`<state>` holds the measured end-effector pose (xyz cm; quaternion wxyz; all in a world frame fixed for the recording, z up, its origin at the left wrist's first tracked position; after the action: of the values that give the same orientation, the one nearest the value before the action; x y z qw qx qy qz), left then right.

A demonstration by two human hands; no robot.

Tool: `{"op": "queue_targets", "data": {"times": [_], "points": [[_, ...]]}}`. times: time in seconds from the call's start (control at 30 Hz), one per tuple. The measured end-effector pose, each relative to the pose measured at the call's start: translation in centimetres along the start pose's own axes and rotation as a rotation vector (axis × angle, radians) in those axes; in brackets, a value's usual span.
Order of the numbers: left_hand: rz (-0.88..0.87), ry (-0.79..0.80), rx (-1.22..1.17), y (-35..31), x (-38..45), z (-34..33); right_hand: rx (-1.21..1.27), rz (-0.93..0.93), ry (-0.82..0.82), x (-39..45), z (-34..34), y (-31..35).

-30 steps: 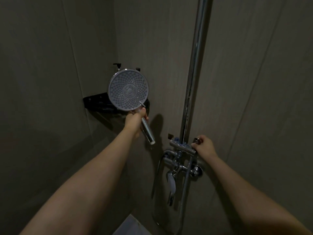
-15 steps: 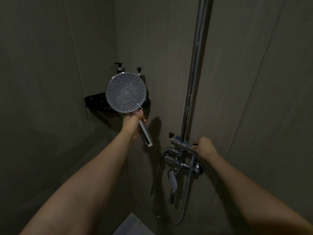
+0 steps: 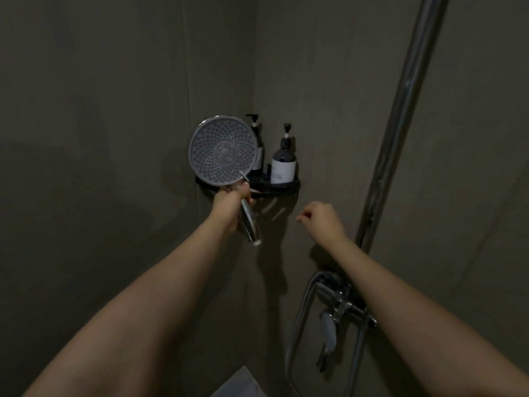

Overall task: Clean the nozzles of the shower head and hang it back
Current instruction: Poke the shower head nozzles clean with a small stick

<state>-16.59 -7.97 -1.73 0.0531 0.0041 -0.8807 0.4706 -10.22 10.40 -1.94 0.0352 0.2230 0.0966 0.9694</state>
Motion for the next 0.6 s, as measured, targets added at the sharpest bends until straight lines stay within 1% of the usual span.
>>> {"op": "queue_targets", "data": {"times": [0.17,0.27,0.33,0.4,0.53,0.6], "points": [[-0.014,-0.101,0.015,-1.4,1.4,3.1,0.120,0.059,0.034,5.4,-1.2,3.9],[-0.020,-0.175,0.059,-2.2,1.8,4.9,0.131,0.120,0.047,8.7,-1.9,7.0],[-0.052,-0.198,0.051,-2.9,1.9,6.0,0.137,0.117,0.067,10.9,-2.3,8.8],[-0.089,-0.214,0.058,-3.8,1.9,7.2,0.093,0.110,0.132,13.2,-2.9,10.3],[-0.110,-0.279,0.196,-5.4,1.5,9.9,-0.052,0.115,0.312,16.6,-5.0,12.0],[-0.115,-0.316,0.254,-6.1,1.2,11.2,-0.054,0.115,0.342,17.5,-6.3,12.5]]}}
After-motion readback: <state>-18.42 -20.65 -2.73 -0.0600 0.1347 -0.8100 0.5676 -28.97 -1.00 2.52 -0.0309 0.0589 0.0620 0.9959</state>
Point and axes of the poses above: each hand's wrist, its own x-axis towards the middle knuckle, its own z-axis out of the back of the hand, y = z × x, the point moved 3 cm from there along x, towards the middle knuckle, and after that the axes turned 11 degrees about -x, right-handed, at the moved point
